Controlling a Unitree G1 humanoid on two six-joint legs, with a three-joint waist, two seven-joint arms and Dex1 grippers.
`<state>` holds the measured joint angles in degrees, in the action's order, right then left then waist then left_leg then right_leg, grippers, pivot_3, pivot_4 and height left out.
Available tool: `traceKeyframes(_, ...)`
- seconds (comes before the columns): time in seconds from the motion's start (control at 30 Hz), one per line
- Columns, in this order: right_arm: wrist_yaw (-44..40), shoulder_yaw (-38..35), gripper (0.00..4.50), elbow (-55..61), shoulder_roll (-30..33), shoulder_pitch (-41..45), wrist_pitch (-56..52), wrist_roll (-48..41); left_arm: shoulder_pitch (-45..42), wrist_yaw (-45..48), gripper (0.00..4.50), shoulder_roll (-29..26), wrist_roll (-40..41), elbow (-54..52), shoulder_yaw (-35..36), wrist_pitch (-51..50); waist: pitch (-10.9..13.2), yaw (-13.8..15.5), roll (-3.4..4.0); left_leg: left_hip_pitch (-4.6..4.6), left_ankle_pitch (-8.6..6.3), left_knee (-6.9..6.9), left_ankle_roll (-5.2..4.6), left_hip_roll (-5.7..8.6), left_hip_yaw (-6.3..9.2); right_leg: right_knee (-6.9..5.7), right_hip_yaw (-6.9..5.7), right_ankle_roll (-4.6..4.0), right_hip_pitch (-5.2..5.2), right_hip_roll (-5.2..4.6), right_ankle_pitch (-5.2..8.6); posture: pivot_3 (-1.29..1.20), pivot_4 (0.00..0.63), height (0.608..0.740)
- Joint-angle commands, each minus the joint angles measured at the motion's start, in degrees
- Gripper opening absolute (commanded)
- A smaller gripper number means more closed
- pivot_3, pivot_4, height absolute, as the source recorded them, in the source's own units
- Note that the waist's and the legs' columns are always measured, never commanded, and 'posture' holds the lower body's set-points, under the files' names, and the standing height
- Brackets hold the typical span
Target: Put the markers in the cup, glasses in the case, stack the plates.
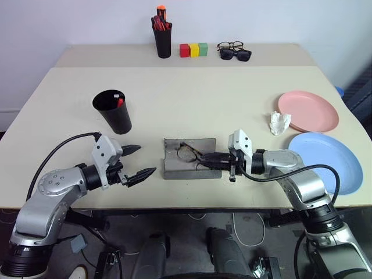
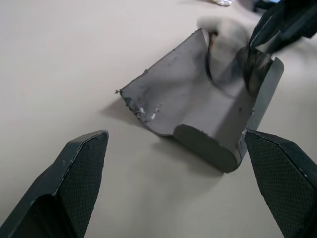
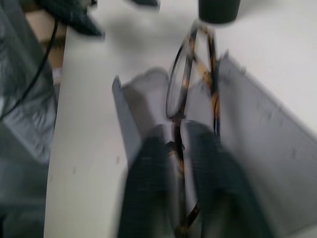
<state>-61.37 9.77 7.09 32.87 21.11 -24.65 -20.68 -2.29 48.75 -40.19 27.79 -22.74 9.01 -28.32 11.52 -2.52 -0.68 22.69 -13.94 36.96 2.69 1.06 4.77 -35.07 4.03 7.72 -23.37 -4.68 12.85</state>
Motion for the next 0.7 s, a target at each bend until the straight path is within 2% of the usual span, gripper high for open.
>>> traceKeyframes(0.03, 0.5, -0.9, 2.44, 1.1, 0.1, -0.1, 1.8, 0.4, 0.0, -0.2, 4.50, -0.9, 1.2, -1.4, 2.4, 0.1, 0.0, 0.0, 0.00, 0.00, 0.00, 0.00, 0.00, 0.00, 0.00, 0.00, 0.00, 0.00, -0.01, 0.00, 0.00, 0.00, 0.150, 0.740)
traceKeyframes(0.13, 1.6, -2.2, 3.89, 1.6, 0.5, -0.3, 2.3, 0.5, -1.9, -0.8, 4.50, -0.5, 2.5, -0.9, 2.6, -1.1, 0.0, 0.0, 0.00, 0.00, 0.00, 0.00, 0.00, 0.00, 0.00, 0.00, 0.00, 0.00, -0.01, 0.00, 0.00, 0.00, 0.150, 0.740)
traceKeyframes(0.3, 2.6, -7.2, 3.89, 6.1, 2.7, -2.2, -1.9, -3.8, -9.2, -4.4, 4.50, 1.6, 1.4, 1.2, -0.3, -3.4, 0.0, 0.4, -0.04, 0.06, 0.00, 0.04, 0.00, 0.02, 0.01, 0.02, -0.01, 0.04, 0.01, -0.01, 0.02, 0.00, 0.150, 0.740)
traceKeyframes(0.43, 3.7, -15.4, 3.89, 14.0, 8.1, -10.4, -5.1, -7.1, -19.6, -9.2, 4.50, 6.0, -3.5, 5.2, -8.4, -6.0, 0.0, 1.9, -0.06, 0.13, 0.00, 0.04, 0.00, 0.07, 0.08, 0.01, -0.04, 0.15, 0.02, -0.01, 0.07, 0.00, 0.150, 0.740)
traceKeyframes(0.53, 5.8, -23.4, 3.97, 18.9, 10.0, -20.0, -5.9, -8.2, -26.3, -10.0, 3.58, 9.9, -5.4, 11.2, -13.3, -7.9, 0.0, 2.0, -0.11, 0.18, 0.00, 0.04, 0.00, 0.09, 0.05, 0.05, -0.02, 0.18, 0.00, -0.02, 0.08, 0.00, 0.150, 0.740)
traceKeyframes(0.7, 8.0, -31.0, 3.97, 21.8, 10.3, -33.3, 1.4, -3.0, -36.1, -10.8, 1.19, 14.5, -11.7, 22.8, -19.3, -5.6, 0.0, 1.5, -0.20, 0.17, -0.01, 0.04, -0.01, 0.08, 0.02, 0.05, -0.04, 0.22, 0.00, -0.02, 0.11, 0.00, 0.150, 0.740)
